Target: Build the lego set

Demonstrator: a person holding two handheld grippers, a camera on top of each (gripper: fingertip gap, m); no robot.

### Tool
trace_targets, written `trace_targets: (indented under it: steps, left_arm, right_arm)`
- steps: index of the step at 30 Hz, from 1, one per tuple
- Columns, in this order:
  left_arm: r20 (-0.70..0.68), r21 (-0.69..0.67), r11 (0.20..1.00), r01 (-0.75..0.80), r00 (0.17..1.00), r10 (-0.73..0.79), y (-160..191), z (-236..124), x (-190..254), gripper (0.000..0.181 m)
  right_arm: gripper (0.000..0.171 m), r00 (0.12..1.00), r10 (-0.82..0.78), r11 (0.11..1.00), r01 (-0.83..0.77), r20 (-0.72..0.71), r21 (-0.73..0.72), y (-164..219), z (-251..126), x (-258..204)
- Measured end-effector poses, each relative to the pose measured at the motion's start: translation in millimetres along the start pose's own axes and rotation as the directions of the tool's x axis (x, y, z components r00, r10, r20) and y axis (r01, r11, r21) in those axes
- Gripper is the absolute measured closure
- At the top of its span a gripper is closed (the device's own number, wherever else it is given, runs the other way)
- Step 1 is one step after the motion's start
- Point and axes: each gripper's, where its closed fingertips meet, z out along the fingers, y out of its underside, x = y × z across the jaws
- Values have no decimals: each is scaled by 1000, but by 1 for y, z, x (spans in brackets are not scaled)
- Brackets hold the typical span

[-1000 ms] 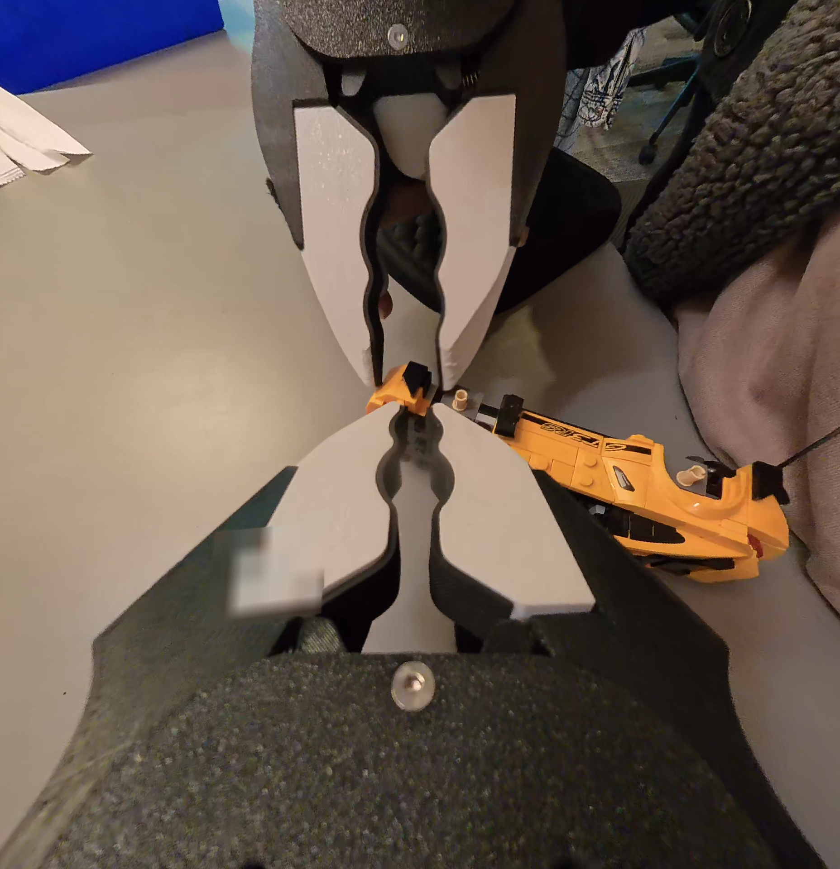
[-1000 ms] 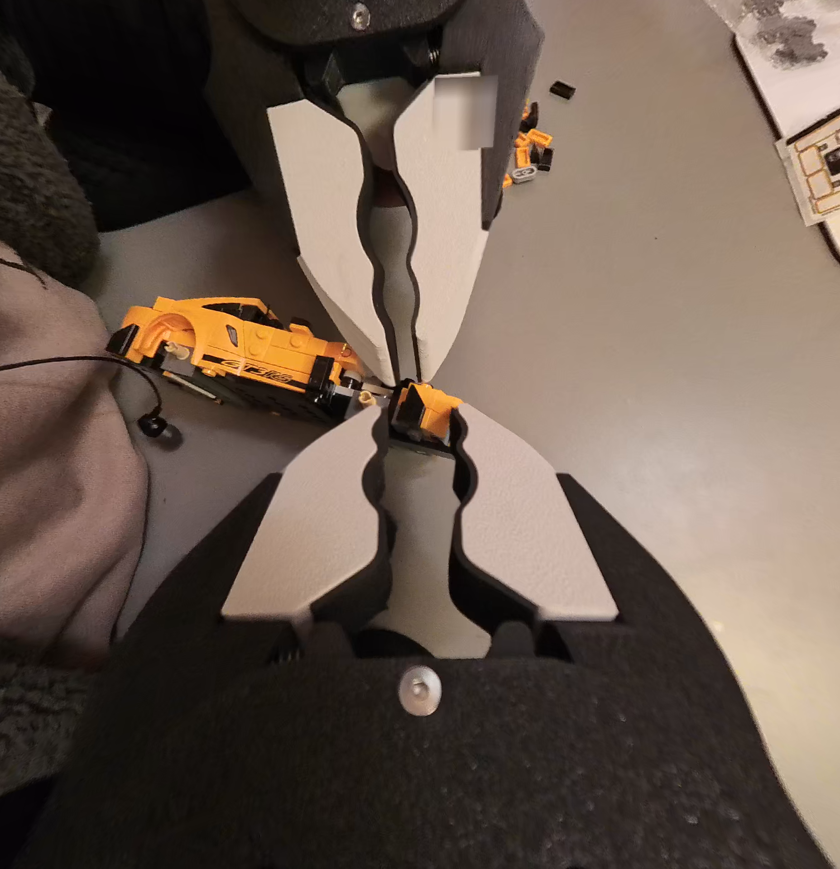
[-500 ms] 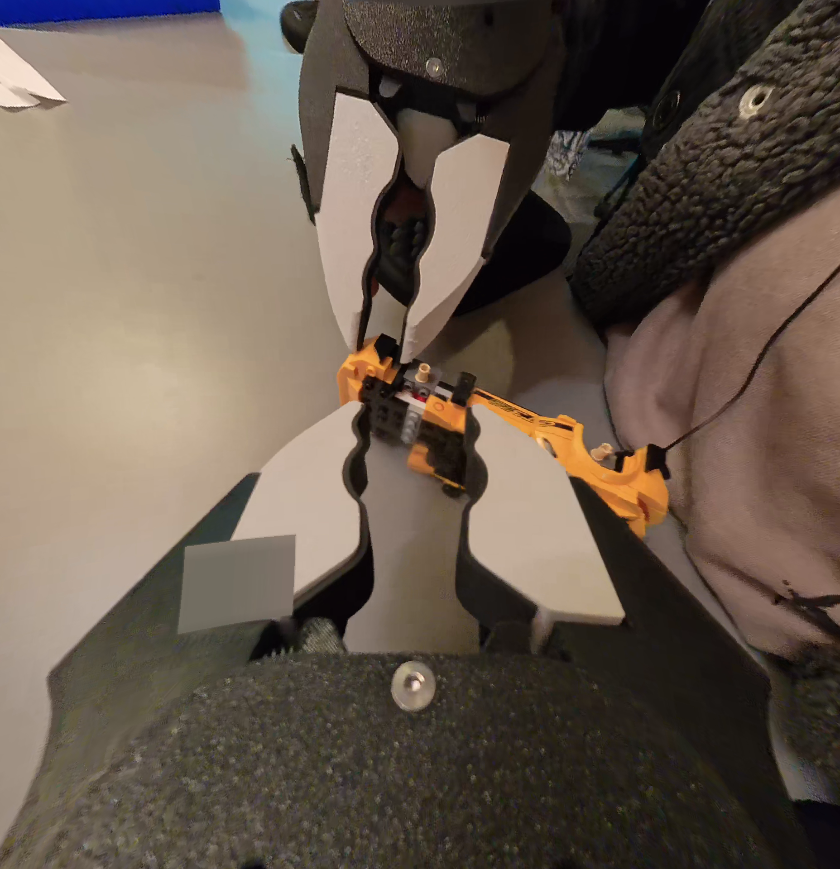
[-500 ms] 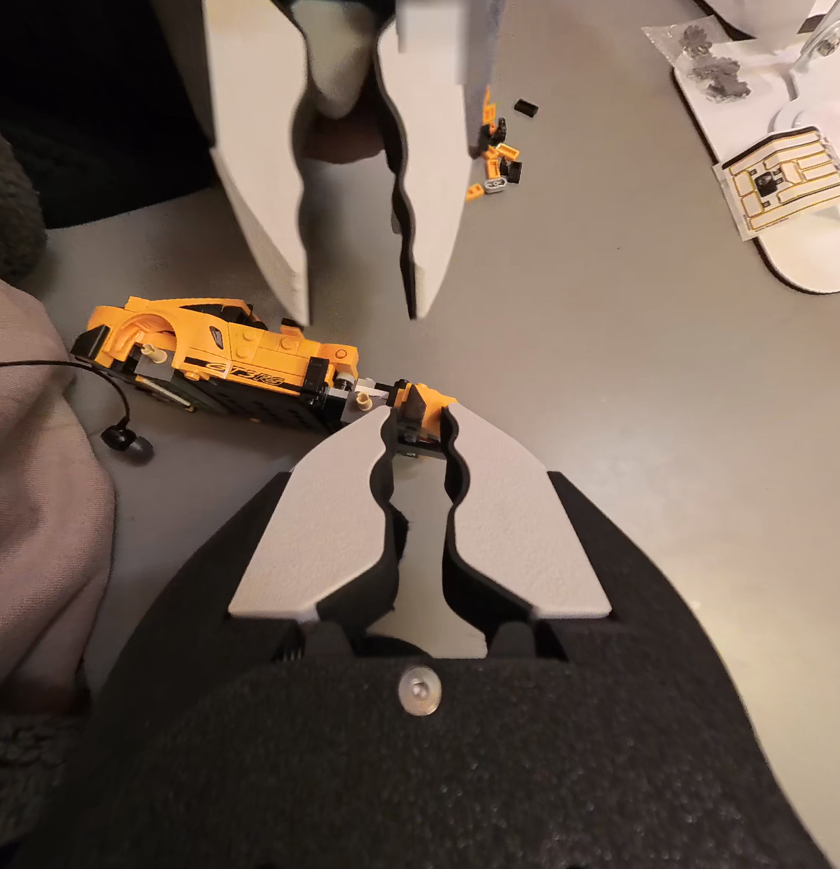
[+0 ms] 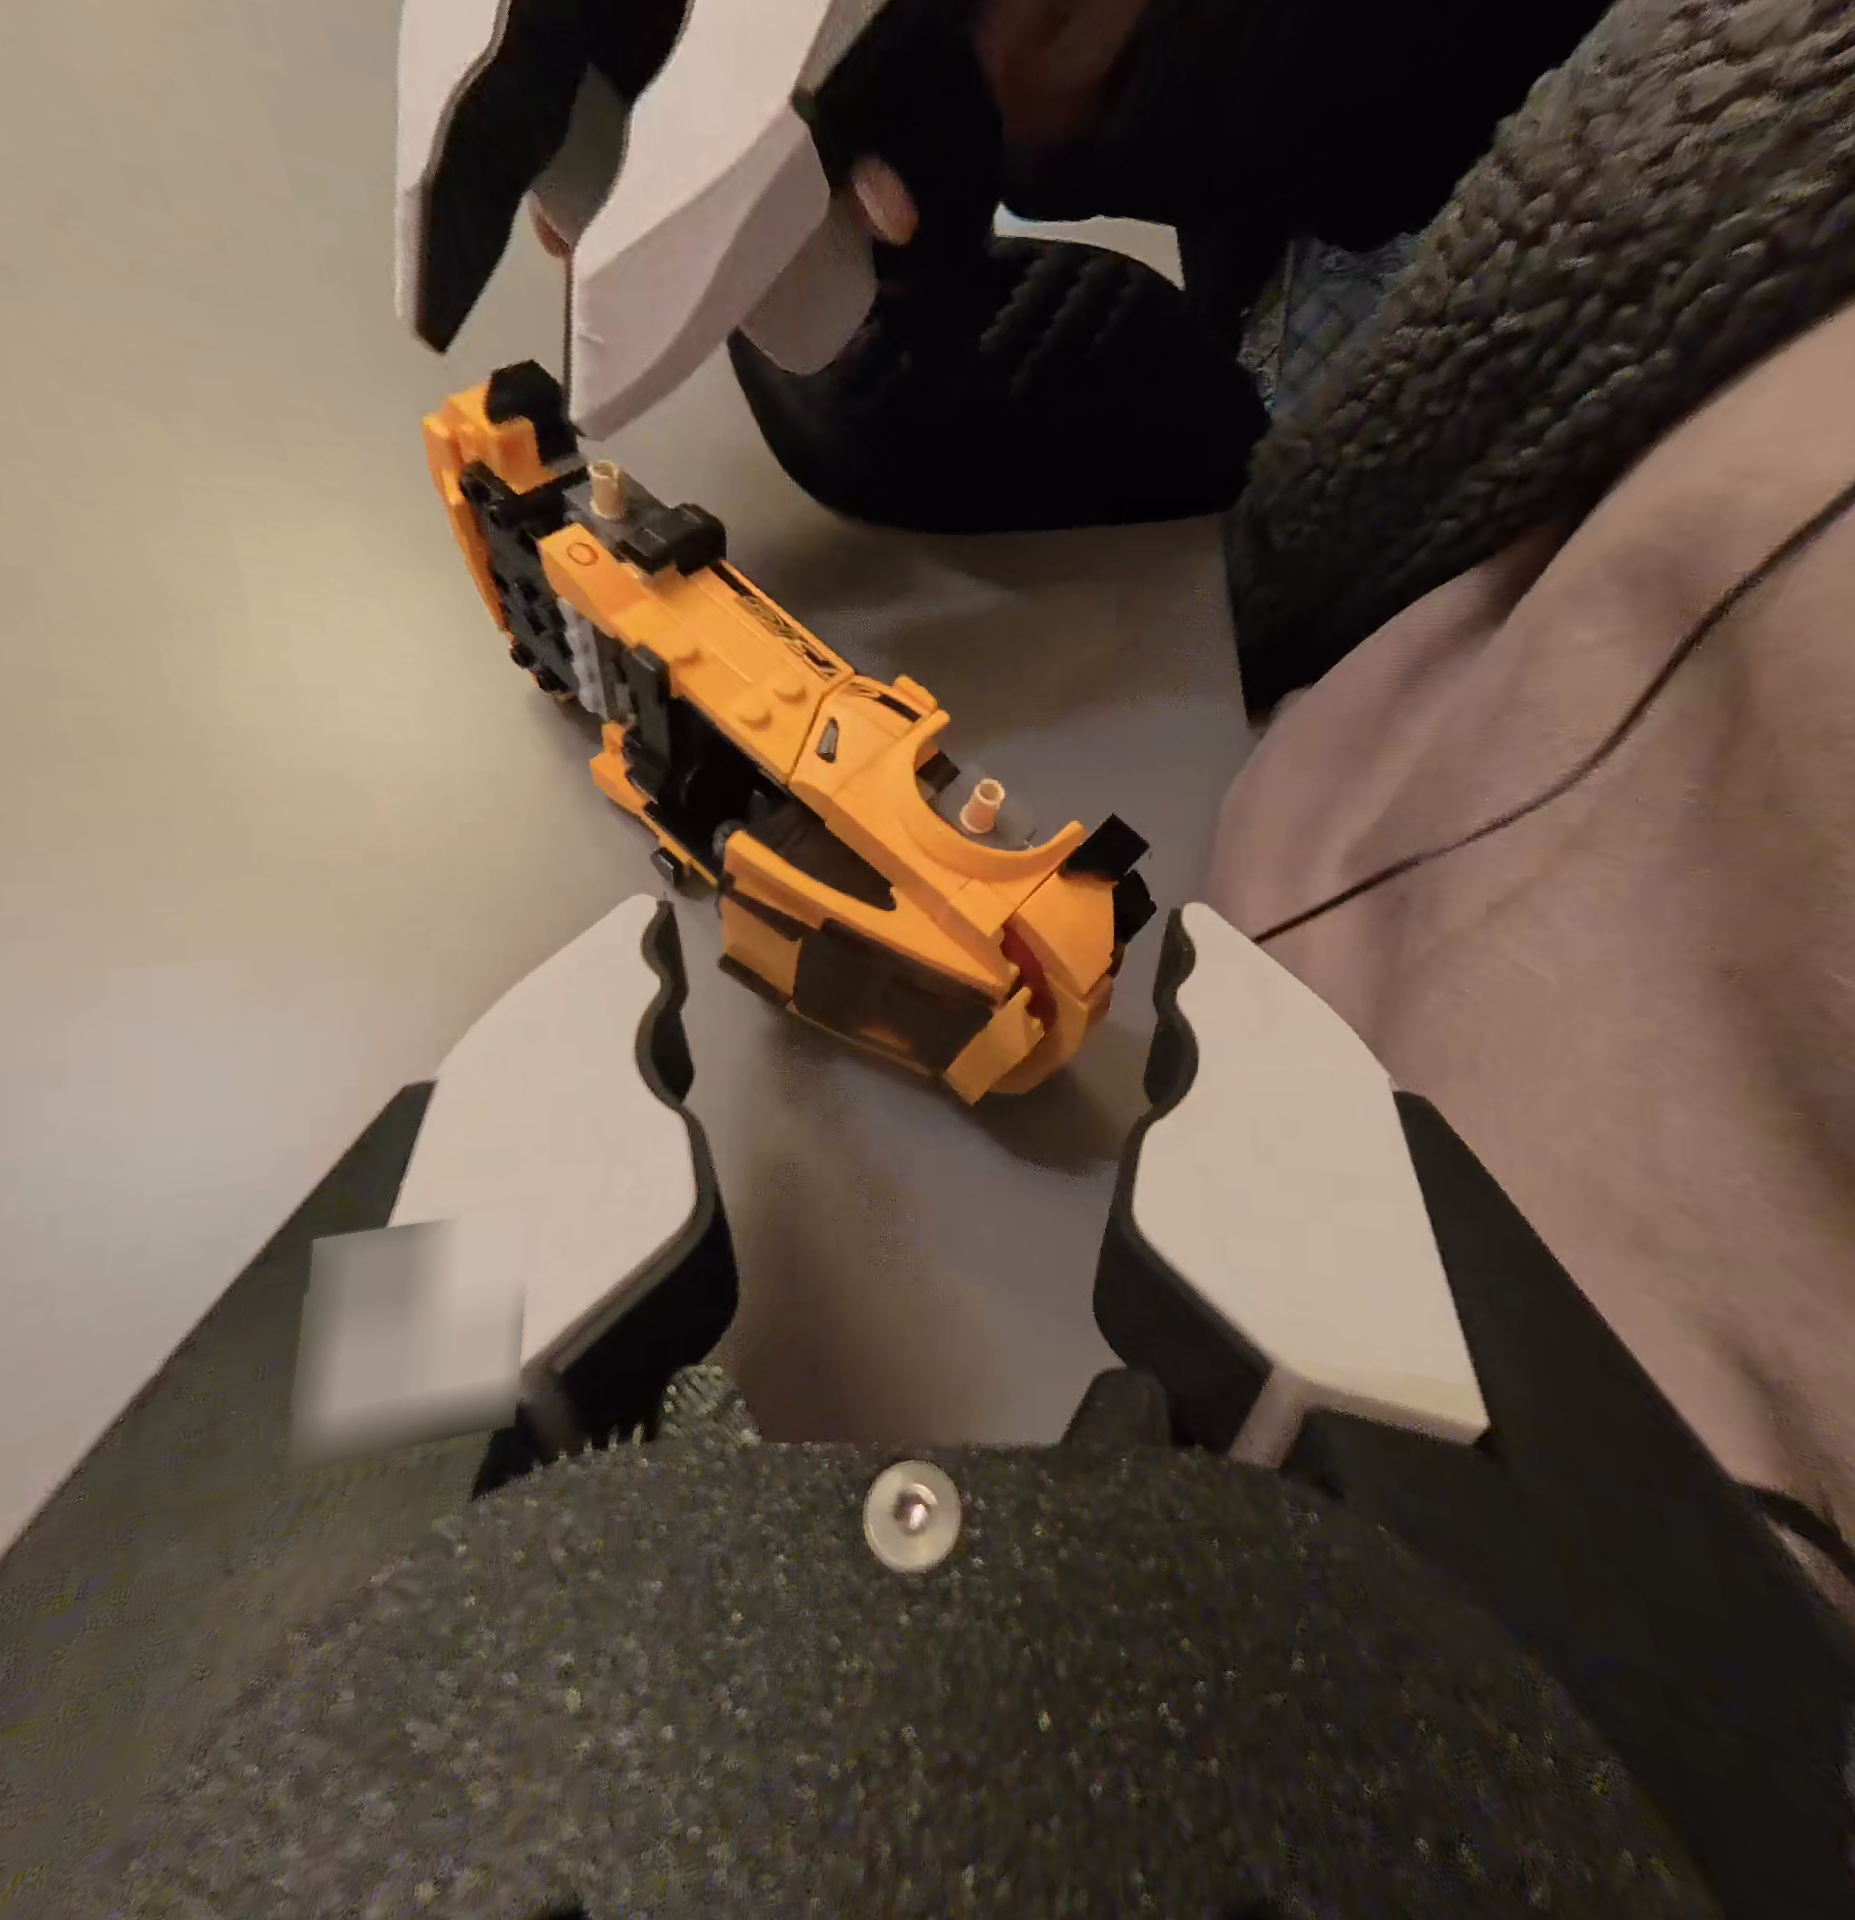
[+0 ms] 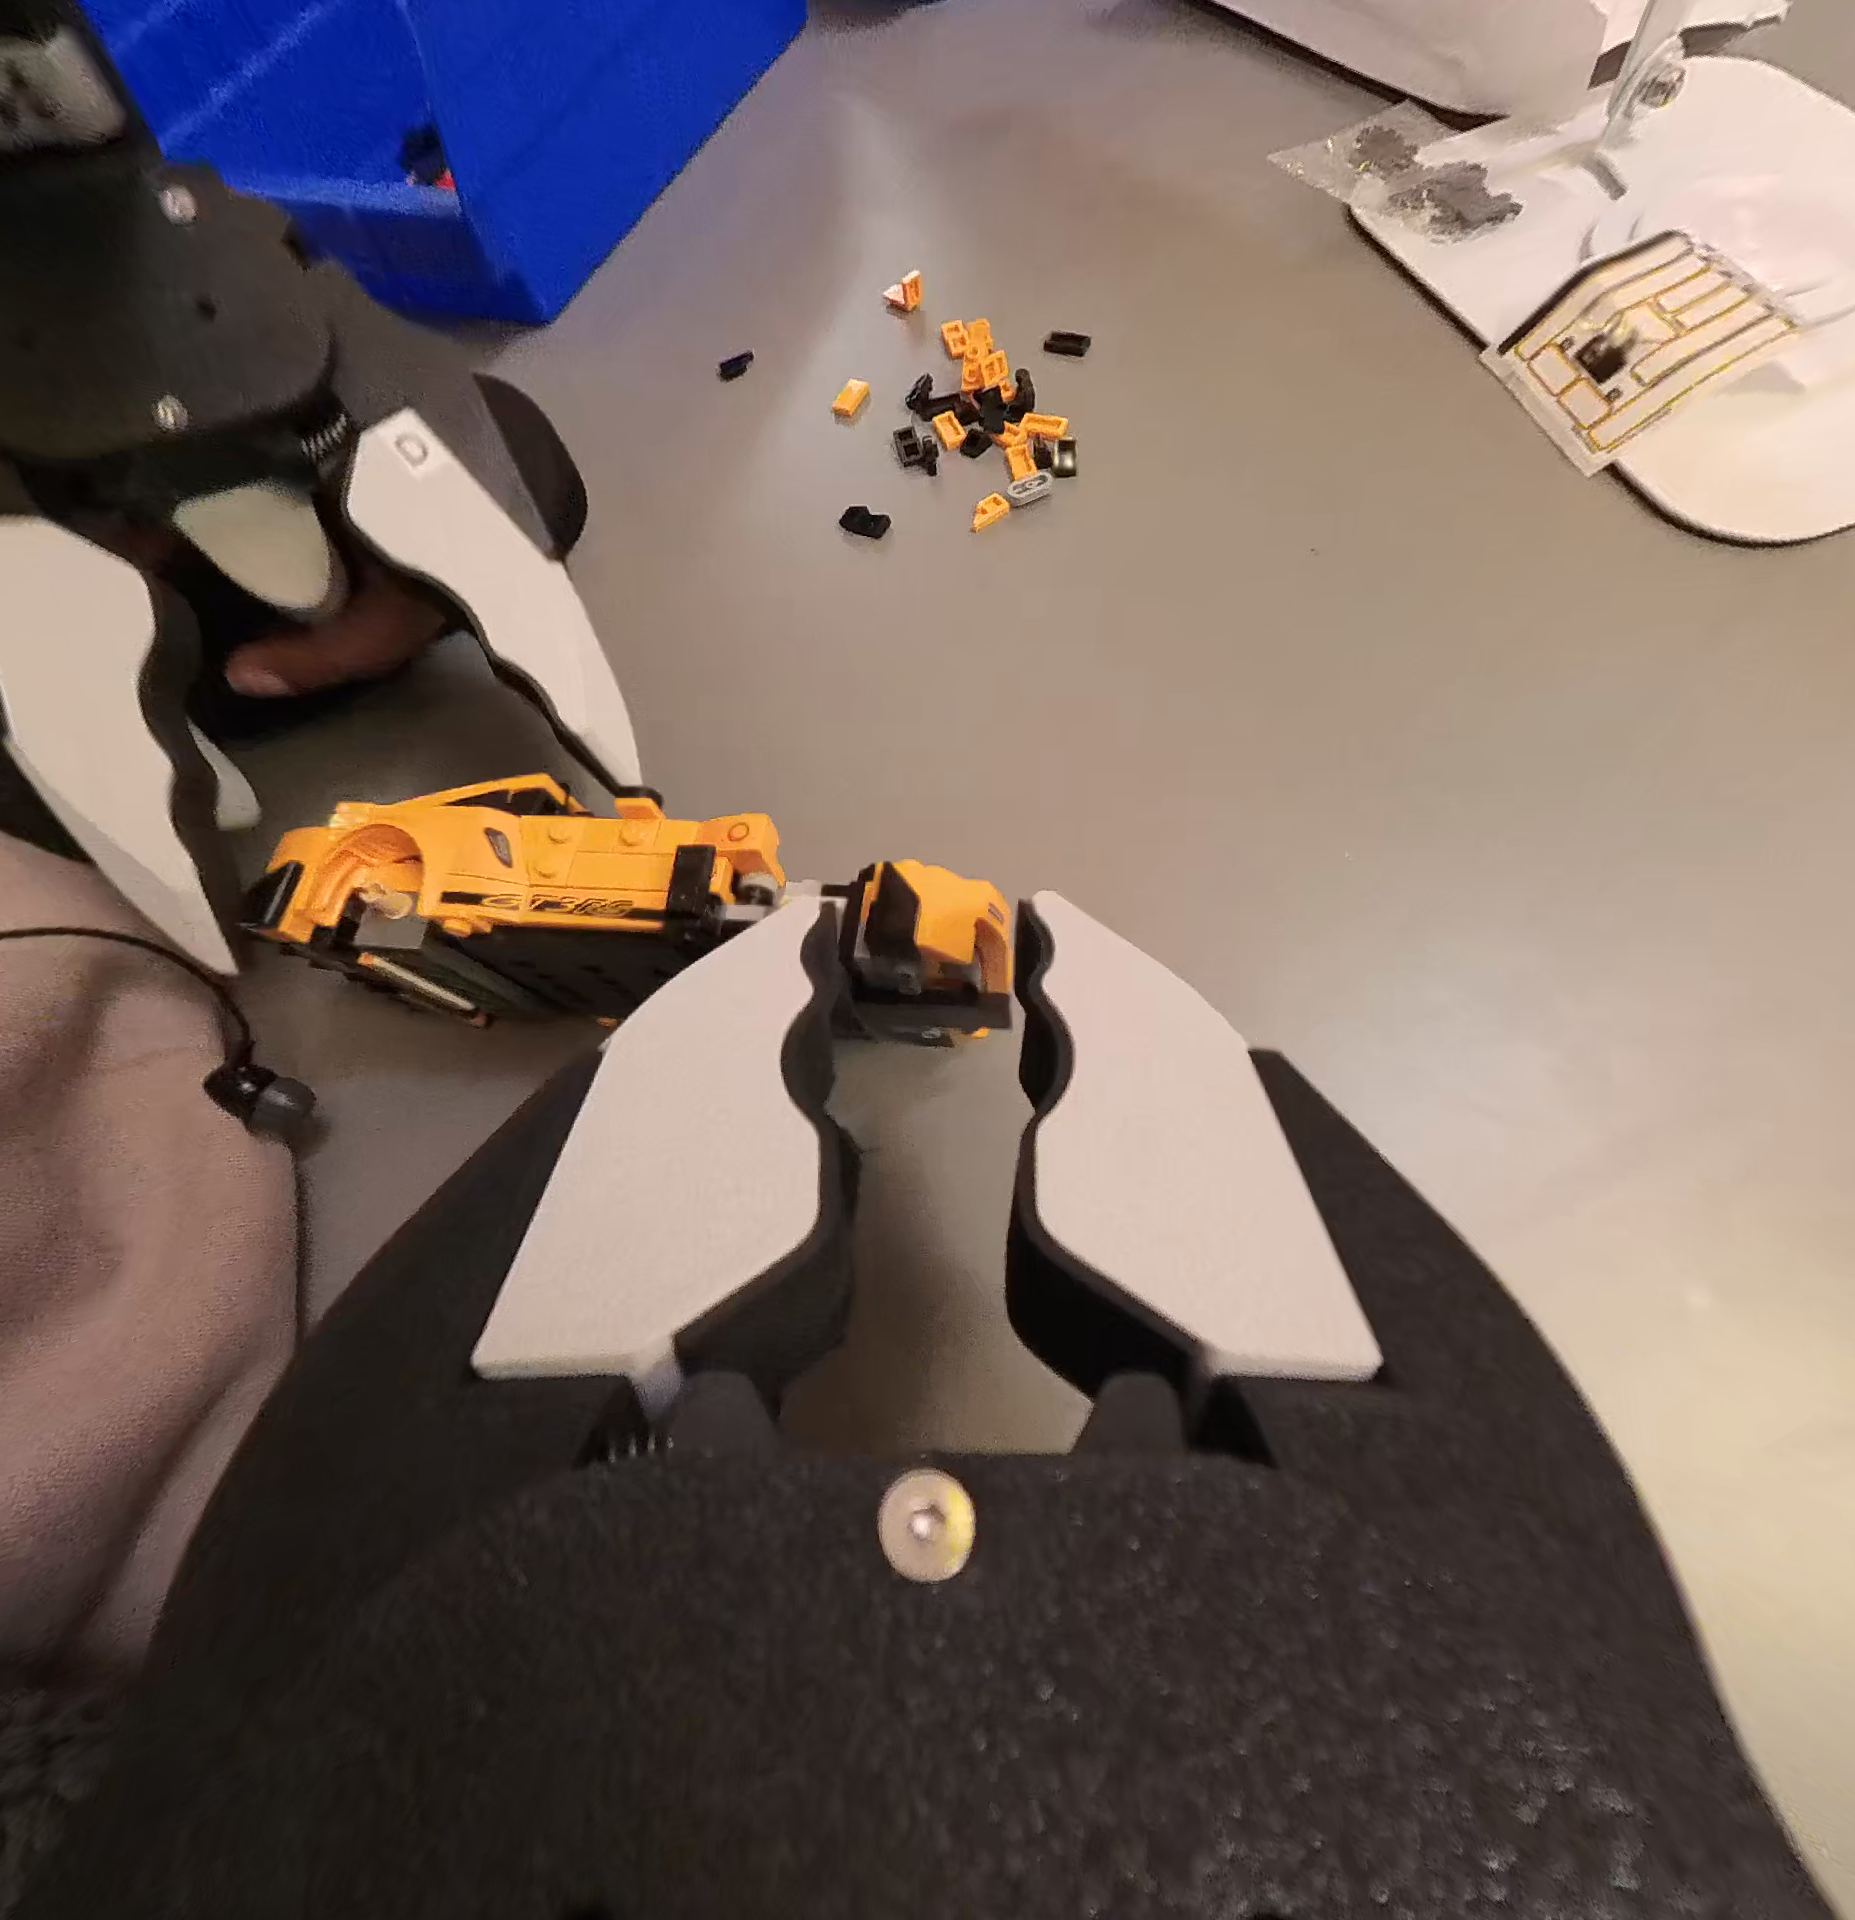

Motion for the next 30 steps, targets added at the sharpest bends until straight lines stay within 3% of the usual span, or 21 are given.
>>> trace_targets:
  steps: [6,11,18,25,30]
  left_arm:
    - [55,-31,997,-74,996,75,-2,7,2,102]
    - [99,-124,958,-257,958,270,-4,1,-1,104]
    - [83,-326,737,-592,759,646,-1,1,-11,104]
    - [11,-389,530,-753,572,820,11,7,-18,104]
    - [35,-379,518,-767,548,836,12,10,-22,104]
  right_arm:
    - [143,997,57,998,-58,45,25,8,-1,-4]
    - [145,995,78,997,-79,62,21,12,-8,-2]
    - [142,995,67,995,-61,72,-77,34,-13,-8]
    - [148,999,36,986,-37,-9,-162,52,-8,-7]
    - [149,999,8,968,-21,-54,-251,62,-1,-3]
